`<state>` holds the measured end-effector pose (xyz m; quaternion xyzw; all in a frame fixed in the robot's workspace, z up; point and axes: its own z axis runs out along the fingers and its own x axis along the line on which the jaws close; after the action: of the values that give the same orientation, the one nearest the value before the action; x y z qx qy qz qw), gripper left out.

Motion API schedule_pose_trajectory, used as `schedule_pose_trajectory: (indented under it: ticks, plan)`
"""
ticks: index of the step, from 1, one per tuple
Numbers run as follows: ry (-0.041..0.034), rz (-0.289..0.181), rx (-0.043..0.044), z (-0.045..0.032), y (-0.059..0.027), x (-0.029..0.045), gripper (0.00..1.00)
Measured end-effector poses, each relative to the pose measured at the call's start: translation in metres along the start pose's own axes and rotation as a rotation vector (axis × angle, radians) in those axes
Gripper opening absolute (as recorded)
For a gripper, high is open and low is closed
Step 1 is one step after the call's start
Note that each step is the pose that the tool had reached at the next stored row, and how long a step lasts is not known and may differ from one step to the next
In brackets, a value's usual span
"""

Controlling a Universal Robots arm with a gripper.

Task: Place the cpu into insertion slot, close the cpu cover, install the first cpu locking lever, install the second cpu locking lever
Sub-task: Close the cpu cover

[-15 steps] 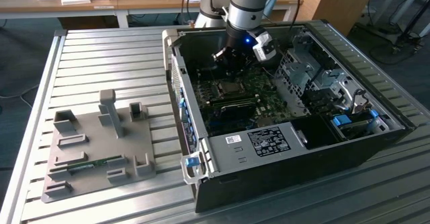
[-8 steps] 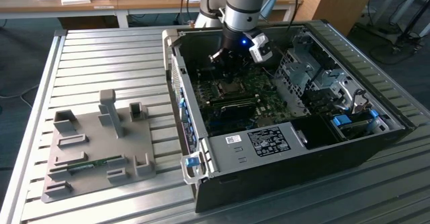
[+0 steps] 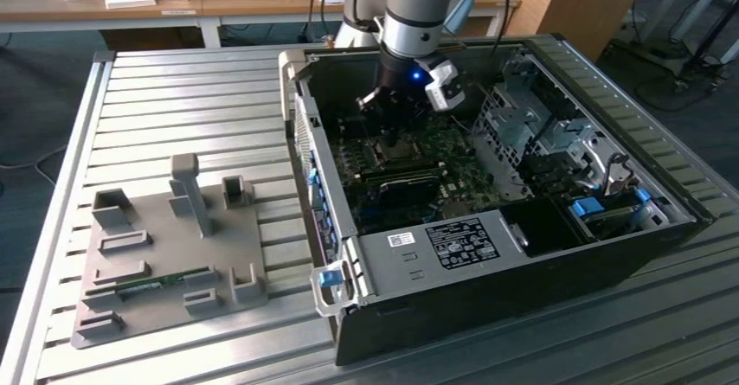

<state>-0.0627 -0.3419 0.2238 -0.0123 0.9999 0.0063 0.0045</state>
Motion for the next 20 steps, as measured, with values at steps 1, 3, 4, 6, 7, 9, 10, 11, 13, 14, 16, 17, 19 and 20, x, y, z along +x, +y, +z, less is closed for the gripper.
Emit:
schedule_pose_trajectory:
  ticks: [1,3,4,6,7,9,10,11,13,14,16,17,19,20]
  plan:
    - [-0.0001,0.0,0.0,0.0004,0.0,0.0008,0.11]
    - [-0.0001,0.0,-0.0001,0.0015,0.0001,0.0021,0.11]
    - [-0.0001,0.0,-0.0002,0.0022,0.0001,0.0027,0.11]
    - [0.0,0.0,0.0001,0.0036,0.0001,0.0036,0.11]
    - [-0.0001,0.0,0.0,0.0041,0.0001,0.0037,0.11]
    - [0.0001,0.0,0.0003,0.0044,0.0,0.0039,0.11]
    - [0.0001,0.0,0.0004,0.0044,0.0,0.0039,0.11]
    - [0.0001,0.0,0.0004,0.0045,0.0,0.004,0.11]
    - [-0.0001,0.0,0.0001,0.0047,0.0001,0.0045,0.11]
    - [-0.0002,0.0,-0.0001,0.005,0.0001,0.0052,0.11]
    - [-0.0002,0.0,0.0,0.006,0.0002,0.006,0.11]
    - [-0.0001,0.0,0.0,0.0068,0.0001,0.0063,0.11]
    - [-0.0001,0.0,0.0,0.0086,0.0001,0.0067,0.11]
    - [-0.0001,0.0,0.0001,0.0094,0.0001,0.0068,0.11]
